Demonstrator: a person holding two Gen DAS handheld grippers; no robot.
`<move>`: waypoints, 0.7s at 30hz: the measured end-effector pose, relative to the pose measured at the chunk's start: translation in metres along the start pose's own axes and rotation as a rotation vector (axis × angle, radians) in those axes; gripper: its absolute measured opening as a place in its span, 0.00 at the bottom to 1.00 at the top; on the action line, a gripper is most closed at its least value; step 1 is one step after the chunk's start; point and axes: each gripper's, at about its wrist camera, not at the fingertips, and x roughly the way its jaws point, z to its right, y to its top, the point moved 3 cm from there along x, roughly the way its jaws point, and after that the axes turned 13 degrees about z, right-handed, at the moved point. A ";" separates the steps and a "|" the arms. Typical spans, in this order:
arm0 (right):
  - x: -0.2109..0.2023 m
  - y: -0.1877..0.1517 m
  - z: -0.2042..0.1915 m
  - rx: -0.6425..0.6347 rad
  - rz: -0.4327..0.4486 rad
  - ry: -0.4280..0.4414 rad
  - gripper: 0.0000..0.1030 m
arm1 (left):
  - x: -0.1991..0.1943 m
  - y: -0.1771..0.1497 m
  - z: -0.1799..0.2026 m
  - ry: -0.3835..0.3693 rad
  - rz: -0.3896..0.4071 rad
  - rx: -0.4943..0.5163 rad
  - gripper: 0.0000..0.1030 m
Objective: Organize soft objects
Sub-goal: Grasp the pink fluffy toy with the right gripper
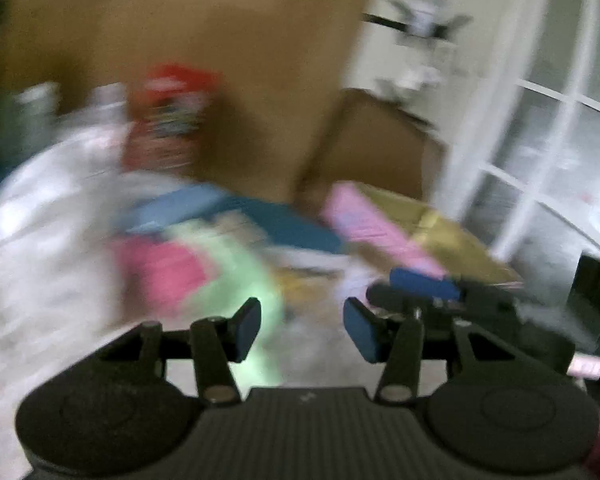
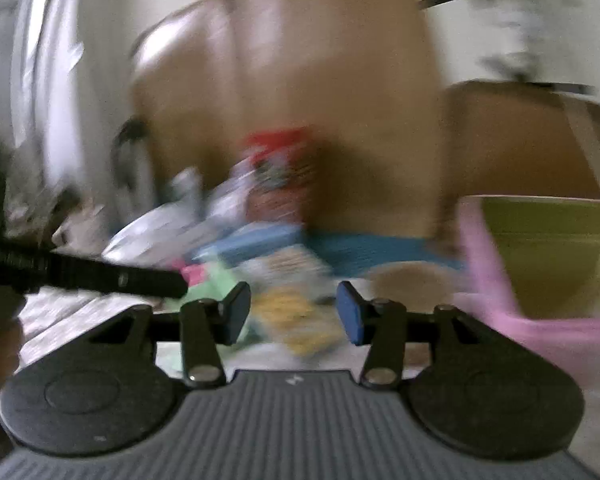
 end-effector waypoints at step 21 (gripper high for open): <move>0.085 -0.008 -0.134 -0.203 -0.211 0.389 0.28 | -0.068 0.005 -0.104 0.069 0.146 -0.251 0.46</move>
